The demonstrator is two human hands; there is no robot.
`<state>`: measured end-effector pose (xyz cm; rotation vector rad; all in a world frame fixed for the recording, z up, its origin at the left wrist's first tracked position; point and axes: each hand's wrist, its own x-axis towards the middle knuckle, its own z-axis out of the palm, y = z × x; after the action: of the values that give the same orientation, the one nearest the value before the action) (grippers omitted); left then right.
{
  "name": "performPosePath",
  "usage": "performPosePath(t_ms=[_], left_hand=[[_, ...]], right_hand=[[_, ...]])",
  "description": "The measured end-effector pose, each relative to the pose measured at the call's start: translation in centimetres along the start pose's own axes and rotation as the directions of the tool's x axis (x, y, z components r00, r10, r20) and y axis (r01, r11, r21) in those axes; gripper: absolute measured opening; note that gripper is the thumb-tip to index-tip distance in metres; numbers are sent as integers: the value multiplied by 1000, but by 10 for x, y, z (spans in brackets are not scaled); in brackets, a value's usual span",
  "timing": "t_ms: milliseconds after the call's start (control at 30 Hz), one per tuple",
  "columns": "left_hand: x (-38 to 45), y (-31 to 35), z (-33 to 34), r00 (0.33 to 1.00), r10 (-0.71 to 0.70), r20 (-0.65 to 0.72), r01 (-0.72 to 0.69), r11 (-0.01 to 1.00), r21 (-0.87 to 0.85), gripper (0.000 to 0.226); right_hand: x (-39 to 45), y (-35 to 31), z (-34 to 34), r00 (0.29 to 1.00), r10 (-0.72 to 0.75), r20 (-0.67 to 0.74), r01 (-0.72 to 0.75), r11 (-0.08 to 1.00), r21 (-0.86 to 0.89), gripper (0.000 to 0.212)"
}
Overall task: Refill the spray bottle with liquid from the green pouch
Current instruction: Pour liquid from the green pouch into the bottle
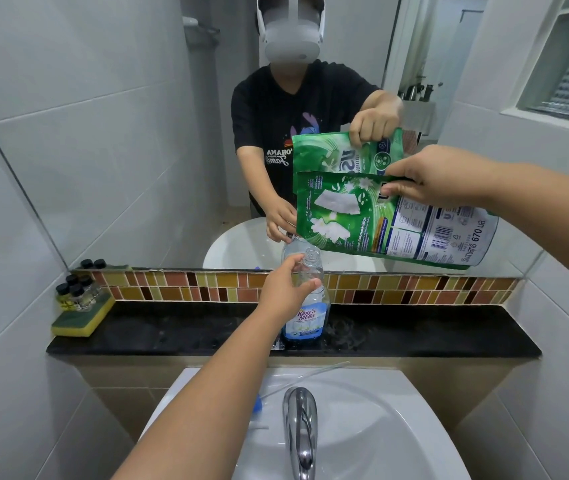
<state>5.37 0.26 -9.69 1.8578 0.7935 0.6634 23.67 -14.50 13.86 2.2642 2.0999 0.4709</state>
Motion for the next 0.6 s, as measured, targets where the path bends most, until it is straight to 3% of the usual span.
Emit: performPosePath(t_ms=[600], left_hand=[[0,-2,1,1000,8,3,-8,1000,12,62]], right_hand=[[10,3,-3,996,-81,-20,80,995,-57,32]])
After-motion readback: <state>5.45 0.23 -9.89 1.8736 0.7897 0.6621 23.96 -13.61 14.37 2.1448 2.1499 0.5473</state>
